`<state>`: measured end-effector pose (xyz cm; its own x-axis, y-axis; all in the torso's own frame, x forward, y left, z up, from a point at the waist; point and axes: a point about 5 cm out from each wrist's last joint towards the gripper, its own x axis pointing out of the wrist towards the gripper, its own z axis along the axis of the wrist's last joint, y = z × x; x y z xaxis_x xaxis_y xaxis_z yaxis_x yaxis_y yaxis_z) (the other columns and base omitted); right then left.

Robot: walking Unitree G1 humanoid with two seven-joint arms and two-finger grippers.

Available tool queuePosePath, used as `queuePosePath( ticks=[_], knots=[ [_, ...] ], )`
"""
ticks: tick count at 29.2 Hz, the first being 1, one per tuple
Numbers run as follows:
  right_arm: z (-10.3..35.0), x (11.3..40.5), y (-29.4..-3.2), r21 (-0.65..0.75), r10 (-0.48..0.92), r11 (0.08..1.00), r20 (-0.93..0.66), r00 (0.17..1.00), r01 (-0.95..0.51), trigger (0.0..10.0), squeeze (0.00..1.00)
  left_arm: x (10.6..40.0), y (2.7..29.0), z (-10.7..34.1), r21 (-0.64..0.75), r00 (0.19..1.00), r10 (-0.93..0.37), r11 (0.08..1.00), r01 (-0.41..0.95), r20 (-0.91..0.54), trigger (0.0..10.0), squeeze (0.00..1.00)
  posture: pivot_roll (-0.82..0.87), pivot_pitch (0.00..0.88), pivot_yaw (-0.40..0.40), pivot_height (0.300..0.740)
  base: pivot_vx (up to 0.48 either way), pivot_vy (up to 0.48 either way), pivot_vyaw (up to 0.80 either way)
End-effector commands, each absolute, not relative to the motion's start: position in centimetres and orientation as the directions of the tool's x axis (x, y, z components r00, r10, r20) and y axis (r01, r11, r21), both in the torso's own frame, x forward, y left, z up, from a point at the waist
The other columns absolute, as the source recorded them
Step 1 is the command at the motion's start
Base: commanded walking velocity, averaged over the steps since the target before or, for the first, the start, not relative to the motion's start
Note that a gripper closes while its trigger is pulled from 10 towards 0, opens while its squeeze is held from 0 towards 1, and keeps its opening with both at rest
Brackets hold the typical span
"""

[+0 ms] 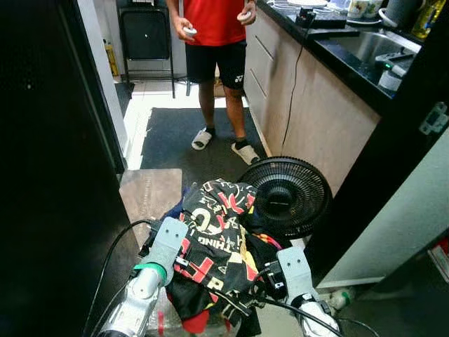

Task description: Clothes washing

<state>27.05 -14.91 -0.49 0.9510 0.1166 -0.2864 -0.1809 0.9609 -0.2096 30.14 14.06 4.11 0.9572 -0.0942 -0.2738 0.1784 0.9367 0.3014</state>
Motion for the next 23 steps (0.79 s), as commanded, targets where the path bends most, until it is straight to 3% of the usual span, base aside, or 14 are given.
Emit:
queuePosePath(
  ticks=[1,23],
  knots=[
    [-0.83,26.76,-15.02,-0.209,0.116,0.960,-0.302,0.946,-0.184,10.0,0.00,29.98,14.22,3.69,0.302,0.952,-0.092,0.936,0.183,-0.293,10.0,0.00,0.12,0.000,0.006,0.740,0.000,-0.326,0.00],
    [-0.76,26.85,-14.91,-0.210,0.119,0.960,-0.301,0.946,-0.187,10.0,0.00,29.90,14.40,3.58,0.305,0.952,-0.084,0.936,0.177,-0.294,10.0,0.00,0.12,0.000,0.002,0.740,0.000,-0.318,0.00]
  ],
)
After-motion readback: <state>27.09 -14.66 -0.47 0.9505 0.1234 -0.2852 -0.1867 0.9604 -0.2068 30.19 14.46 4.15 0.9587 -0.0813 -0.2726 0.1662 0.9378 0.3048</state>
